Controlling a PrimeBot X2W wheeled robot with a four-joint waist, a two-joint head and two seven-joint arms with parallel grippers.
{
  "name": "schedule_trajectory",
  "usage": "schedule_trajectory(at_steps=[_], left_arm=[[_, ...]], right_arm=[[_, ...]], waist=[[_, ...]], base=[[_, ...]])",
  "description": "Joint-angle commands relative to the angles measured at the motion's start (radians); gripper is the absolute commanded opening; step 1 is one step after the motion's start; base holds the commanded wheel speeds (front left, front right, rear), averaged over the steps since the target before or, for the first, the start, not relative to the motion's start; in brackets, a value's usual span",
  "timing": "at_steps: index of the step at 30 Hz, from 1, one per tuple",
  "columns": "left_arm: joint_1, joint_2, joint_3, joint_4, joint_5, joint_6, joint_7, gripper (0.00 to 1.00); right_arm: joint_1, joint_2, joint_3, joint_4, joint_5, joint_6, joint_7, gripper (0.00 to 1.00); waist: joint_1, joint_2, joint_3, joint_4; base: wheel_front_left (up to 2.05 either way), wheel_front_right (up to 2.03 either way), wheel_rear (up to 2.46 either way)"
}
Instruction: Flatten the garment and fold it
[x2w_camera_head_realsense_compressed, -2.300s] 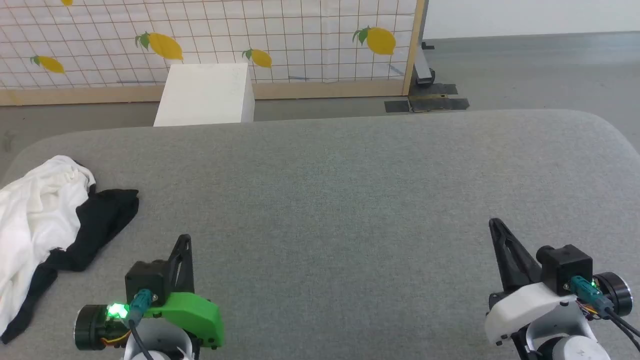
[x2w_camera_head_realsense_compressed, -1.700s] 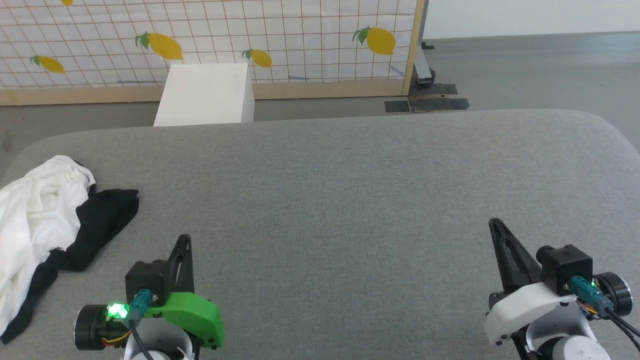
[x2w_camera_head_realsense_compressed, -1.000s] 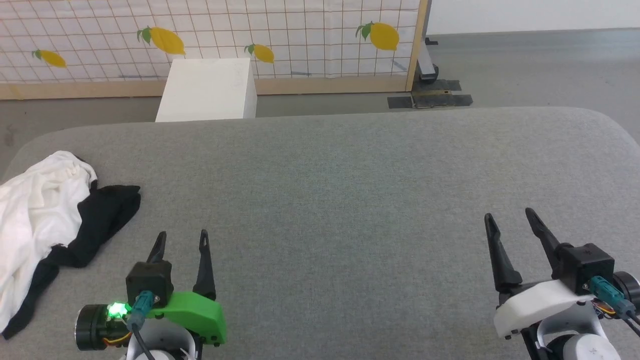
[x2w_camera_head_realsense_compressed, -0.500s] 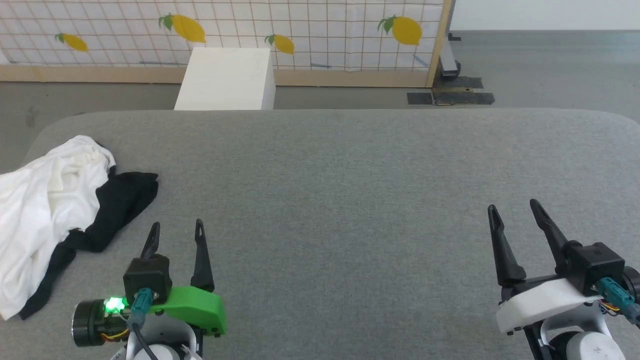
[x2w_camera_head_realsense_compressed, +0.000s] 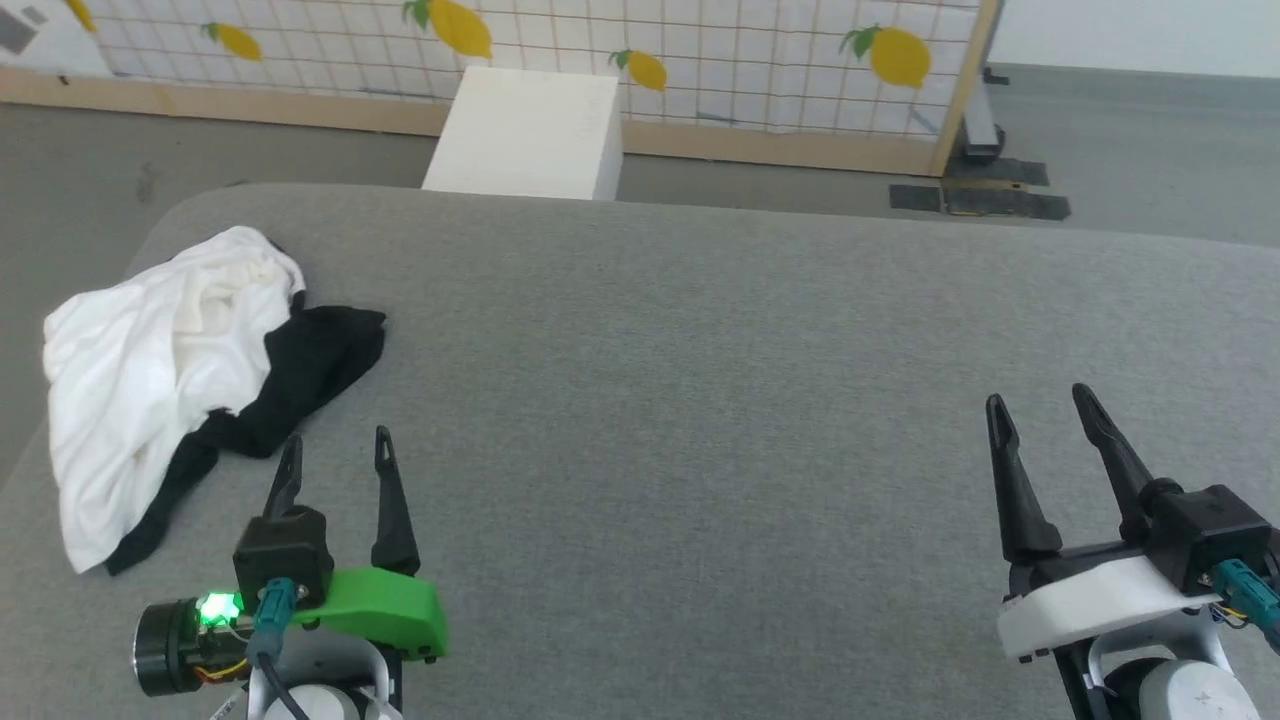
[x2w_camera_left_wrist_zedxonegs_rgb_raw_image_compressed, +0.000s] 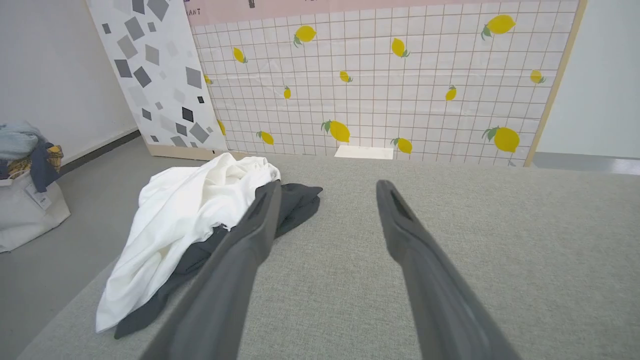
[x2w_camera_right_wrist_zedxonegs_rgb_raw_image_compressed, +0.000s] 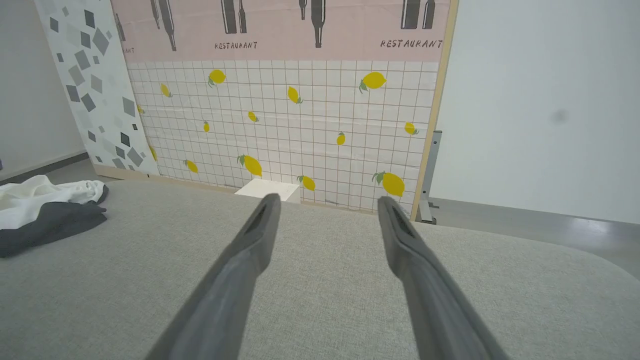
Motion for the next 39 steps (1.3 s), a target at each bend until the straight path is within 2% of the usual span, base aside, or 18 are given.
schedule_trajectory(at_steps=[1,5,17,23,30,34,39], left_arm=[[-0.019,0.003,0.001,-0.004,-0.002,0.010,-0.012,1.00],[-0.019,-0.002,0.012,-0.006,-0.009,0.022,-0.025,1.00],[-0.037,-0.009,0.053,-0.008,-0.028,0.038,-0.050,1.00],[-0.094,-0.007,0.129,0.000,-0.059,0.017,-0.062,1.00],[-0.225,0.060,0.258,0.056,-0.088,-0.037,-0.076,1.00],[-0.327,0.123,0.302,0.158,-0.110,-0.073,-0.084,1.00],[-0.476,0.203,0.302,0.326,-0.141,-0.132,-0.071,1.00]], right_arm=[[-0.004,0.001,-0.001,-0.012,0.007,-0.001,-0.012,1.00],[-0.001,0.001,0.001,-0.025,0.007,-0.001,-0.025,1.00],[-0.003,0.001,0.001,-0.052,0.004,-0.001,-0.050,1.00],[-0.016,0.002,0.006,-0.070,-0.005,-0.001,-0.062,1.00],[-0.043,0.002,0.008,-0.095,-0.033,-0.001,-0.076,1.00],[-0.068,-0.007,-0.001,-0.115,-0.047,-0.001,-0.084,1.00],[-0.096,-0.031,-0.010,-0.138,-0.054,-0.001,-0.094,1.00]], waist=[[0.0000,0.0000,0.002,0.027],[0.0000,0.0000,0.006,0.080],[0.0000,0.0000,0.034,0.178],[0.0000,0.0000,0.068,0.203],[0.0000,0.0000,0.137,0.199],[0.0000,0.0000,0.199,0.196],[0.0000,0.0000,0.279,0.200]], base=[[0.00,0.00,0.00],[0.00,0.00,0.00],[0.00,0.00,0.00],[0.00,0.00,0.00],[0.00,0.00,0.00],[0.00,0.00,0.00],[0.00,0.00,0.00]])
